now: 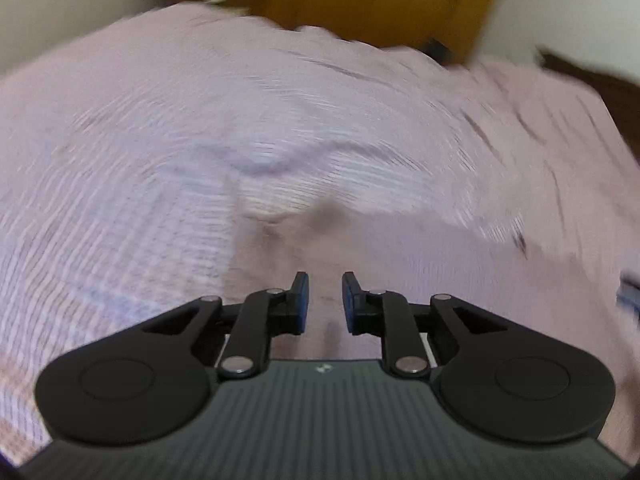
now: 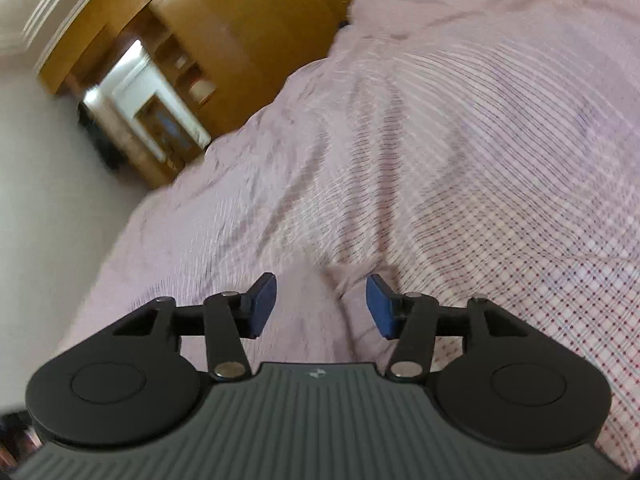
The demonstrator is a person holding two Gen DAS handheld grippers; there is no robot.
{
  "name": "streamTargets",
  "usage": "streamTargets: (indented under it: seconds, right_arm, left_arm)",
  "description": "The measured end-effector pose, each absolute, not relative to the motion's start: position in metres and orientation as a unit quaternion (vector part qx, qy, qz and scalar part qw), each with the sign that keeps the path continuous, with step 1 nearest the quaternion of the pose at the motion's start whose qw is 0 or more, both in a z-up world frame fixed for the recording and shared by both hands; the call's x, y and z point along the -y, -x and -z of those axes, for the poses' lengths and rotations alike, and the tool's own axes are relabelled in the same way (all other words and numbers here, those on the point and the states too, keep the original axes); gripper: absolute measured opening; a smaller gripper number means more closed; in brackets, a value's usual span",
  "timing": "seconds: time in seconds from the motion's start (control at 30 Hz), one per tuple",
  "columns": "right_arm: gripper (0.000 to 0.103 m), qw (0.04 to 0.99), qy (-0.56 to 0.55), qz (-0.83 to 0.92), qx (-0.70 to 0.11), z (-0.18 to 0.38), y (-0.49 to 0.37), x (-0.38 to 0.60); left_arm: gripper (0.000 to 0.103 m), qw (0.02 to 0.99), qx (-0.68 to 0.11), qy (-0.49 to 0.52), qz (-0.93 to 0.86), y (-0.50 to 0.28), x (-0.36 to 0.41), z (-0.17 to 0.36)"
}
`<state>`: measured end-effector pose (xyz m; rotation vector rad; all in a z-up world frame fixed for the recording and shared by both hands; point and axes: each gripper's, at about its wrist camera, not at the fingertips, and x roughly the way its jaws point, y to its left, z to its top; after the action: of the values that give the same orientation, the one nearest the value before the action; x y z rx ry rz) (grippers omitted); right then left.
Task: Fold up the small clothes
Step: 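Open both grippers and withdraw them up from the folded cardigan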
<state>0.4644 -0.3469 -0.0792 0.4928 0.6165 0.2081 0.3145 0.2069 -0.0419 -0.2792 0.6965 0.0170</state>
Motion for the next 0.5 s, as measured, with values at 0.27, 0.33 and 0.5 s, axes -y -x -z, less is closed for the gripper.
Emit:
streamTargets:
  seconds: [0.27,0.33,0.5]
  right_arm:
    - [0.045,0.934,-0.085,-0.131,-0.320,0.093,-0.465,0.278]
    - [0.045,0.930,-0.088,-0.129,-0.332,0.100,-0.470,0.276]
    - [0.045,0.927,-0.116,-0.130,-0.333,0.102,-0.473,0.284]
  left_arm:
    - [0.020,0.920,-0.379,0.096,0.001,-0.332,-0.185,0.066]
    - [0.020,0.918,-0.380,0.114,0.000,-0.332,-0.195,0.068]
    - [0.020,0.914,-0.386,0.121,-0.019,-0.330,-0.202,0.058]
